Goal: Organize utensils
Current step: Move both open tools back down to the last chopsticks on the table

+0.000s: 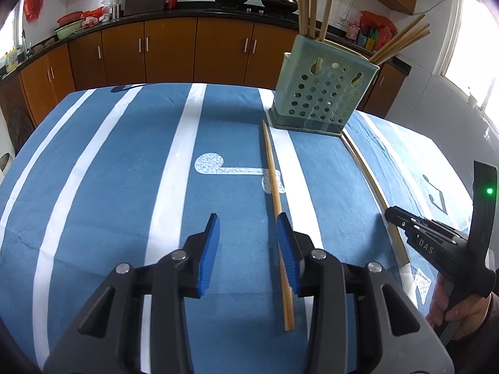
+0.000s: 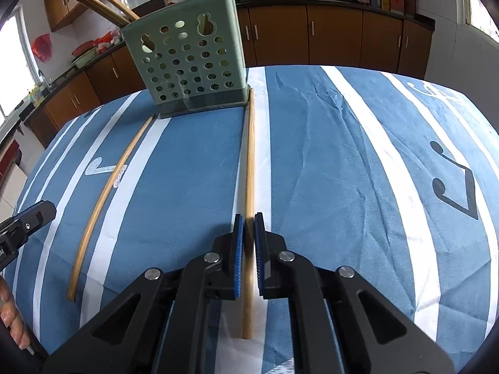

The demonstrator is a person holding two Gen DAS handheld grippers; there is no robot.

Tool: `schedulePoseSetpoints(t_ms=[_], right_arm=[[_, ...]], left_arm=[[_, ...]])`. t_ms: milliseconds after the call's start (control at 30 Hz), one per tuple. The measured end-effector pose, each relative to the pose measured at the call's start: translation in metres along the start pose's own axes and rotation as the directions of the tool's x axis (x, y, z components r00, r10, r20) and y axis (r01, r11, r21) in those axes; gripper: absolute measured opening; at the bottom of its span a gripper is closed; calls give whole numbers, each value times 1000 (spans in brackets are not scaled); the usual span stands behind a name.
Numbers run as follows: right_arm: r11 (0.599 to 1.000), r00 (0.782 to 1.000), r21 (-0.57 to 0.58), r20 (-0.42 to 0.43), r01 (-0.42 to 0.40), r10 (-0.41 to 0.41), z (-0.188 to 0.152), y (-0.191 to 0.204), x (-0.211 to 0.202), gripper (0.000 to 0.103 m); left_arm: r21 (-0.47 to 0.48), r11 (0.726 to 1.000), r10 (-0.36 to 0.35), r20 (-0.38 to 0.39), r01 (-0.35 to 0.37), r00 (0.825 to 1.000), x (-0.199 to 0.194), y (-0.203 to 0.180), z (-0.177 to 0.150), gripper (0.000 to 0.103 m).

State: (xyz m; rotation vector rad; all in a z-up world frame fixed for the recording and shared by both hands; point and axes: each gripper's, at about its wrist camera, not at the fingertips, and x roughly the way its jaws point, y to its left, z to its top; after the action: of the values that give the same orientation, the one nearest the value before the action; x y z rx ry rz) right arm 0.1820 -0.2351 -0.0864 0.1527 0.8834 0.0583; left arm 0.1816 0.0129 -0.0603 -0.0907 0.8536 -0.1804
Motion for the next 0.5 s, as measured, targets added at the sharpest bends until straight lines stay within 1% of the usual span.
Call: schedulePoseSetpoints(t_ms=[167,267,367,500], right_arm=[[995,997,72,10,75,-76,6,-31,-1,8],[980,991,151,8,133,-135,8,-56,-4,7],[973,990,183,1,141,-144,8,-71,-7,7],[975,991,176,4,134,-137,6,-73,-9,8]], left_arm=[[29,1000,-10,-22,10,1000,9,-11,-2,38],[52,999,-8,-39,10,999,16,-19,-4,38],[78,997,9,-54,-5,999,24,-27,-5,38],[105,994,49,-66,-42,997,36,-34,-7,38]])
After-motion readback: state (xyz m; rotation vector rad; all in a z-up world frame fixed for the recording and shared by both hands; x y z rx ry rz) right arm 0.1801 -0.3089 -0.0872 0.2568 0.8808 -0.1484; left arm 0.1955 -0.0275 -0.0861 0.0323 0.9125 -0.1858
